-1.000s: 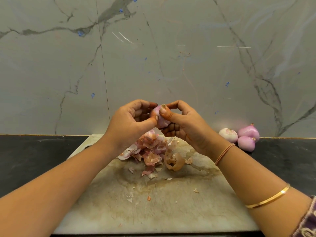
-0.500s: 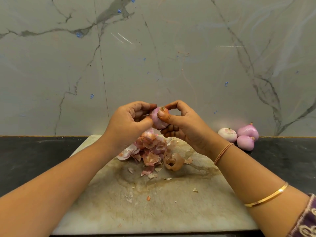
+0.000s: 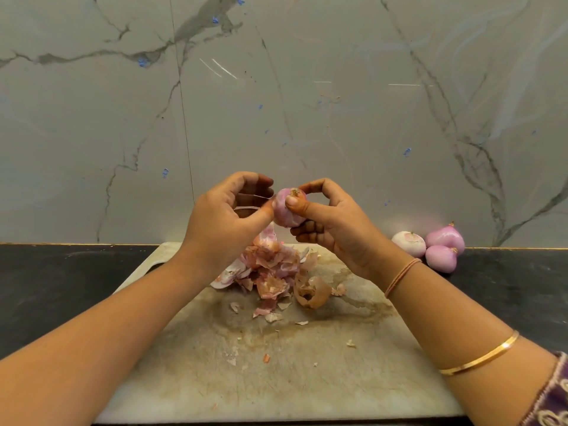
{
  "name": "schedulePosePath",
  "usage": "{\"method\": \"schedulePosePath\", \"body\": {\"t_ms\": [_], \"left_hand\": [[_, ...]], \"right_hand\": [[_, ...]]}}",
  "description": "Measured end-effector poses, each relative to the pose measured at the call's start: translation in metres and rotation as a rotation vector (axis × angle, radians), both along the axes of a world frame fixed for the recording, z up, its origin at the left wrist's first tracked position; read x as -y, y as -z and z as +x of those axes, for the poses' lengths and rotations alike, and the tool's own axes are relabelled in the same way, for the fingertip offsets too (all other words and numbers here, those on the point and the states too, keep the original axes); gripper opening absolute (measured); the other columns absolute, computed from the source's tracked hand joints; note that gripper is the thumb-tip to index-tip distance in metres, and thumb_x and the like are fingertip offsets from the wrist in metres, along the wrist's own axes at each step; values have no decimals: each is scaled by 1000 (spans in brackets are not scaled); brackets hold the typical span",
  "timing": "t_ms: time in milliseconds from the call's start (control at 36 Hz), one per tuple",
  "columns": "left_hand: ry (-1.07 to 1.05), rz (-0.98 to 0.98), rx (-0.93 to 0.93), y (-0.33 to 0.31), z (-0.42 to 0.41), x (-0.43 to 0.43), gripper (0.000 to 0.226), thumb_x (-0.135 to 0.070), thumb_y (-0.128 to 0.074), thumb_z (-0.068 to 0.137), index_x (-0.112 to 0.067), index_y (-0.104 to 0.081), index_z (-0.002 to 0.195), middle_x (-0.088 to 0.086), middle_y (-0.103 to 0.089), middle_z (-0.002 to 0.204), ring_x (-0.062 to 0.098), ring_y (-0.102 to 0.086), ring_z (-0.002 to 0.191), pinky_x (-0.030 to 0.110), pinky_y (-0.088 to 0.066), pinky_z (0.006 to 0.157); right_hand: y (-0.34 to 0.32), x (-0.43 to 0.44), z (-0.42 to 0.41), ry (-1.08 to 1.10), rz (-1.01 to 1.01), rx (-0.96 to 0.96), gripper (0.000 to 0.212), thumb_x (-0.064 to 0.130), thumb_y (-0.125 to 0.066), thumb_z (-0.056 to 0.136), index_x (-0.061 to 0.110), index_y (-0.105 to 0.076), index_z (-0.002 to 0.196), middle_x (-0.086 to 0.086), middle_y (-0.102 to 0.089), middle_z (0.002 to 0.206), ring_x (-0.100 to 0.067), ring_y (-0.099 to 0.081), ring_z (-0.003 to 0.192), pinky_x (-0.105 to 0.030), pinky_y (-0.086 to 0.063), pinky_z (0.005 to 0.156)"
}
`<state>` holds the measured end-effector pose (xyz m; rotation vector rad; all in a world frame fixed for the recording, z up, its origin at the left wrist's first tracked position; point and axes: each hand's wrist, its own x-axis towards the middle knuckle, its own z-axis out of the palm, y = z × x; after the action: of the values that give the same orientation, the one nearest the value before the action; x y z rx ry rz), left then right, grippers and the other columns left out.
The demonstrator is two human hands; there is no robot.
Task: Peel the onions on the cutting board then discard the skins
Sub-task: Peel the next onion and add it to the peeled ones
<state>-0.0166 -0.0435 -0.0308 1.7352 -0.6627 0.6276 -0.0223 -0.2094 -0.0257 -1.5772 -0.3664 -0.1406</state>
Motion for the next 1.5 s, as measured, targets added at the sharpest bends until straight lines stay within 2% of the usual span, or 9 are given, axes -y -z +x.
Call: {"method": "schedulePosePath", "body": {"t_ms": [250,333,417,583,667,750,889,1167,1500], "left_hand": [[-135,42,64,2,6,-3,31,-3,-64,85,-34,-58,88,-13,-66,86,2,-65,79,9,-49,70],[-217,24,34,1,11,-6,26,-6,-64,85,-31,-60,81,-11,-66,83,-1,-62,71,6,-45,63],[-296,92,-10,0,17,-11,21,-6,-61,86,-26,-65,80,-4,-67,89,-1,-60,72,2,-42,60],[-198,248,-42,7,16,-8,8,-29,-65,88,-30,-64,96,-9,-59,105,6,-58,99,24,-51,86],[-74,248,106,5,10,-7,37,-49,-66,76,-34,-57,109,-15,-57,113,3,-55,108,19,-49,91],[4,331,318,4,9,-6,46,-45,-66,77,-26,-54,117,-6,-54,119,8,-53,113,24,-49,92],[-34,477,476,6,11,-8,39,-38,-60,82,-26,-50,118,2,-54,125,15,-56,109,34,-52,88],[-36,546,579,7,12,-7,33,-33,-53,88,-23,-49,119,4,-49,131,14,-53,113,27,-52,86],[28,444,436,9,15,-5,38,-23,-65,81,-25,-45,113,-15,-46,108,8,-57,99,26,-54,85]], "right_hand": [[-1,0,-1,21,-10,-5,7,17,-64,88,16,-61,95,-11,-60,88,-24,-55,71,-31,-50,65],[-2,0,-1,11,36,-47,23,28,-61,74,14,-63,91,-12,-59,85,-18,-56,63,-27,-50,61],[-3,1,-1,-17,101,-122,26,25,-55,85,7,-60,103,-13,-58,83,-14,-56,56,-24,-50,58],[-3,2,-1,9,159,-200,25,21,-45,94,4,-57,107,-11,-55,81,-15,-54,54,-26,-46,57],[-3,3,-1,6,178,-201,24,23,-46,94,5,-58,102,-10,-54,79,-14,-51,54,-27,-44,58],[-3,2,0,-8,179,-203,24,26,-48,95,8,-60,103,-15,-57,85,-13,-50,54,-27,-43,59],[-2,-1,-2,-34,127,-182,37,39,-51,96,7,-58,113,-11,-58,85,-13,-45,56,-23,-43,54],[-3,-2,-5,49,-28,-132,45,52,-45,96,11,-60,107,-11,-57,88,-24,-47,75,-24,-40,55],[-4,-2,-7,162,-251,17,47,49,-29,101,18,-61,87,-6,-59,66,-9,-49,49,-20,-43,49]]}}
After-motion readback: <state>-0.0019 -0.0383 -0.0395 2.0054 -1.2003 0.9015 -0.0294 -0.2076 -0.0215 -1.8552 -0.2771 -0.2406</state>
